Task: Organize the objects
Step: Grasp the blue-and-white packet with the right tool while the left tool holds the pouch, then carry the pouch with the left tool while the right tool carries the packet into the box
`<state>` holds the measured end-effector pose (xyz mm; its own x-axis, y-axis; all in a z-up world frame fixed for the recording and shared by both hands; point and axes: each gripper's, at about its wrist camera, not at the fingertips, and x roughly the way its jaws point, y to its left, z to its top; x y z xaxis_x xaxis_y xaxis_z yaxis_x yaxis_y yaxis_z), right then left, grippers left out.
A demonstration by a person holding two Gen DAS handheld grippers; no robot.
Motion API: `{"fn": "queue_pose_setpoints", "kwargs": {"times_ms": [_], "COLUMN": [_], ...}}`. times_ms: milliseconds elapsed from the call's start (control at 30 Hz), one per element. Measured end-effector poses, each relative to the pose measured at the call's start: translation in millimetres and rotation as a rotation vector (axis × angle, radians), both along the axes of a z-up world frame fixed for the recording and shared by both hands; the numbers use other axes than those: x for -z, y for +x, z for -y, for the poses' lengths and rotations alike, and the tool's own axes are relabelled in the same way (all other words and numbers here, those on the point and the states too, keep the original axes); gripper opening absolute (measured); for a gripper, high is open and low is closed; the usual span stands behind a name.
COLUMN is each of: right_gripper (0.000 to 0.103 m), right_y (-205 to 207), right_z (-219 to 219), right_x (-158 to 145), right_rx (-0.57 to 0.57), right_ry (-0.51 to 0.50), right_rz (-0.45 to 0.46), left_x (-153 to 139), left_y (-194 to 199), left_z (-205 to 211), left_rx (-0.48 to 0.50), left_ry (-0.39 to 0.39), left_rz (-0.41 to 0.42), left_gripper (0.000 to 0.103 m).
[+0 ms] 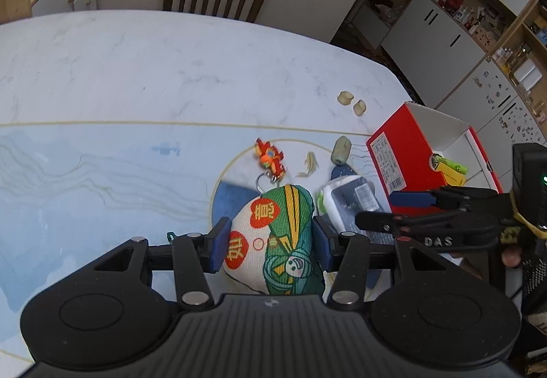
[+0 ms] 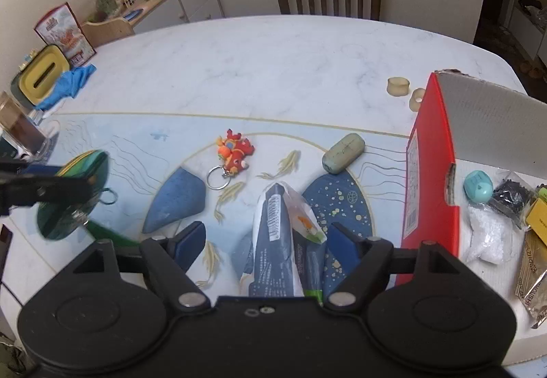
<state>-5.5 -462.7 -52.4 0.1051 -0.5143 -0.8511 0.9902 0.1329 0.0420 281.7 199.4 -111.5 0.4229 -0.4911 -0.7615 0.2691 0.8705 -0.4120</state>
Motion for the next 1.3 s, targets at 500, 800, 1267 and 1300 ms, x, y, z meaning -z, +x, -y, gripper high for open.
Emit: {"fn": "queue_pose_setpoints", "kwargs": {"times_ms": [500,800,1267,1300], "right_gripper": [0.064,0.04,0.032,0.032], "right_y": [7,10,8,6], "right_z": [14,9,-26,-28], "right_x": [42,40,-43,-51], "right_rx": [0.027,0.028,-0.013,-0.016], "right_ry": [0.093,0.092,-0.007,-0.018], "right_rz": [-0.11,-0.119,-0.097,-0.095], "left_x": [17,16,-19,-23], "left_y": [-19,-23,-27,-27], "left_z": [9,18,41,44], "left_rx": [0.062,0.088,0.128,0.131], "left_ry": [0.051,0.067,0.06,0.059], "left_rz": [0.012,0.016,0.077,0.084], "left_gripper": [0.049,0.049,0.049,0.049]}}
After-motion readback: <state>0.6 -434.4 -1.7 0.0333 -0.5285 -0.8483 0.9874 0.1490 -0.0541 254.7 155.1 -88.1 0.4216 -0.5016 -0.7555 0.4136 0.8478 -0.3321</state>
